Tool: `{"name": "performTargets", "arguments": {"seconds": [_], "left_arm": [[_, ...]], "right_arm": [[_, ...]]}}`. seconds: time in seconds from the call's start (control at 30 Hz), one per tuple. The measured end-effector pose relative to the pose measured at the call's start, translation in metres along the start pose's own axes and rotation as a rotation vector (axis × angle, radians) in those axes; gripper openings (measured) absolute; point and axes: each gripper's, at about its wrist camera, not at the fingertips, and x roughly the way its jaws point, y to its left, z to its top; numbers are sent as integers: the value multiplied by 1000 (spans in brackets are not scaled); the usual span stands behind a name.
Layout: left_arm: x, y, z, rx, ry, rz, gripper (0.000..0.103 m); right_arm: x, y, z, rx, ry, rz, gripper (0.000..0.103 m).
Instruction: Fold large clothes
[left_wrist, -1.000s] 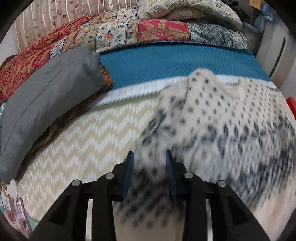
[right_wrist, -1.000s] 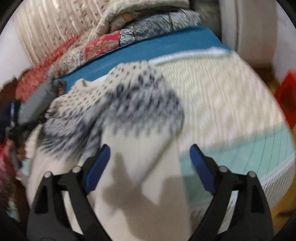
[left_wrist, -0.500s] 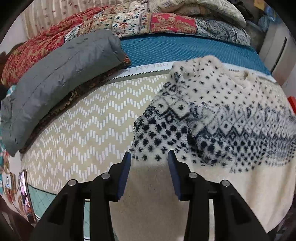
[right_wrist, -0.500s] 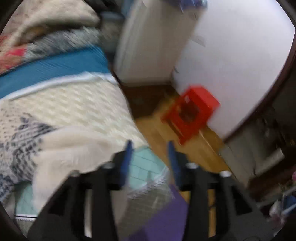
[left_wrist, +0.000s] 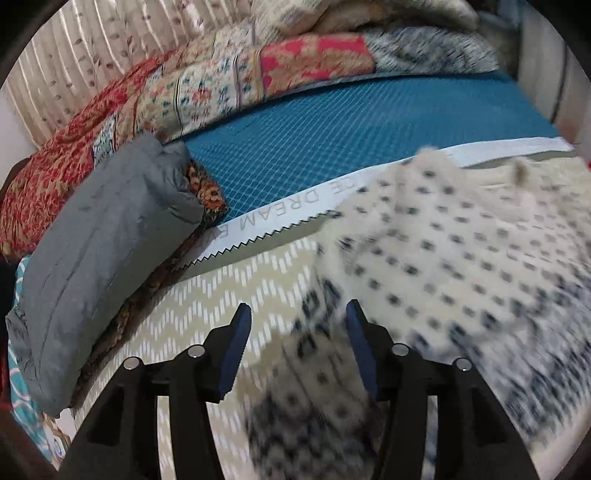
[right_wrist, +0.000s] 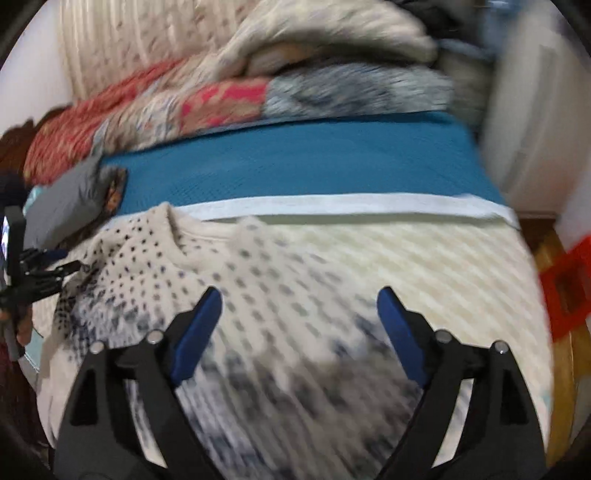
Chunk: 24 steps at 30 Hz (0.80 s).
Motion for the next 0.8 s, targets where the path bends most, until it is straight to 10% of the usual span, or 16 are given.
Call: {"name": "performTargets", "arguments": {"seconds": [0.13,0.2,0.27,0.5,0.63,0.8], "left_arm": [[43,-10,8,13,51,-10,0],[54,-20,7,54,52,4,19],[55,-20,9,66,30,21,27],[33,47,54,-189,-124,64,29],[74,40,60,-155,40,104,26],[47,41,40,-59,-3,86,26]], "right_arm": [[85,18,29,-6,129,17,79],[126,30,32,-71,219,-39,16],[134,31,45,-17,199,-37,8],[117,56,151,67,-85,-8,8],[168,79,140,-33,18,-164,44],[130,69,100,-56,-20,-86,52]]}}
